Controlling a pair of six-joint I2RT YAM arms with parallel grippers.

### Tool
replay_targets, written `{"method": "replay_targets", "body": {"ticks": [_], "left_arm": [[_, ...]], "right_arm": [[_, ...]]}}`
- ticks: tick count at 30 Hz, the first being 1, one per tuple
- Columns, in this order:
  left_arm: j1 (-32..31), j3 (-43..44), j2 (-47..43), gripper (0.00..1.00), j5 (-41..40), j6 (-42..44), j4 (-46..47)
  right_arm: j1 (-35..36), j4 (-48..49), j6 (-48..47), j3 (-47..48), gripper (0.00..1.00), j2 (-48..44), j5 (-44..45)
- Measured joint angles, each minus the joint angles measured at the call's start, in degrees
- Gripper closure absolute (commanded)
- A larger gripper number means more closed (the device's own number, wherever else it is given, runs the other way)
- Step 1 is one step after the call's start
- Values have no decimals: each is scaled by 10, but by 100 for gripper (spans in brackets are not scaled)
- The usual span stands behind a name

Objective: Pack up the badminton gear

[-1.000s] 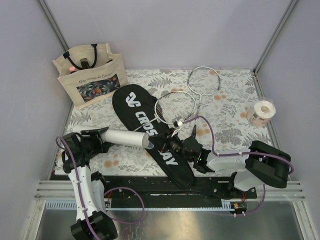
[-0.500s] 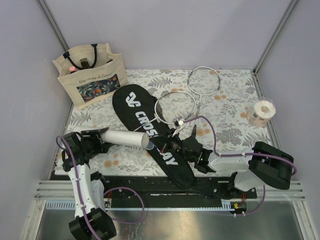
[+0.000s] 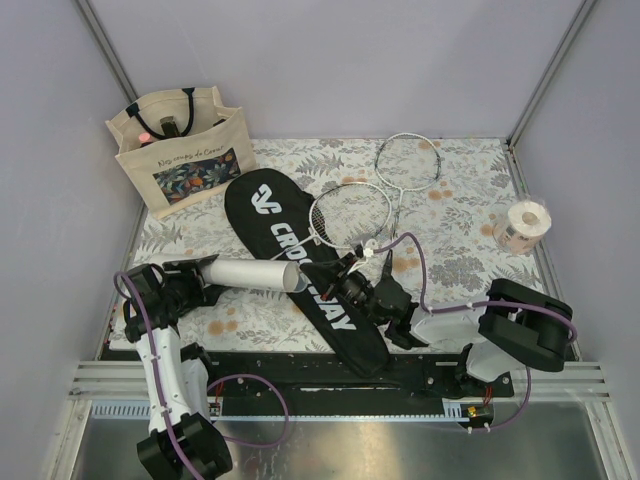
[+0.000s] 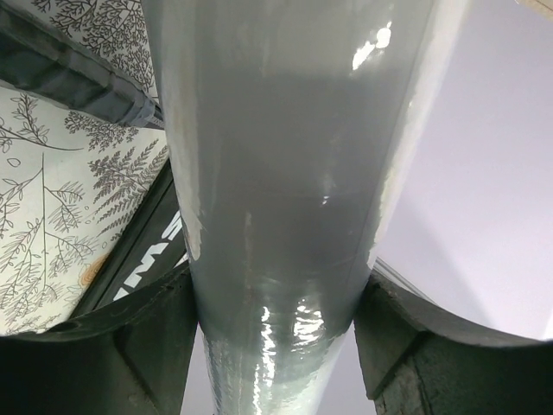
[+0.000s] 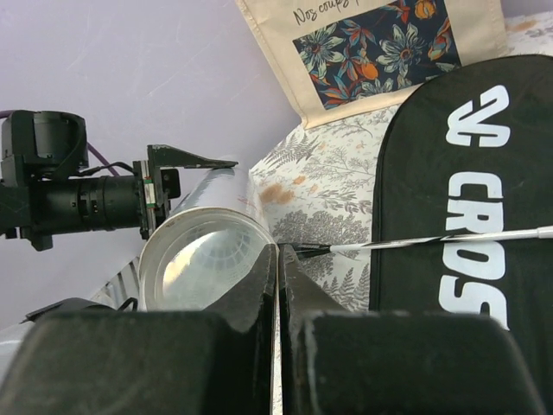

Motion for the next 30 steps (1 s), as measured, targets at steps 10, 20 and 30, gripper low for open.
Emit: {"method": "replay_targets", "body": {"ticks": [10, 20, 30], "left_arm": [[0, 0, 30, 50, 26, -2, 0], [0, 0, 33, 49, 42, -1, 1], [0, 0, 34, 49, 56, -4, 1]], "right_arm": [[0, 51, -49, -10, 100, 24, 5], [0, 54, -72, -52, 100, -22, 21], [0, 54, -104, -20, 100, -27, 31]]}}
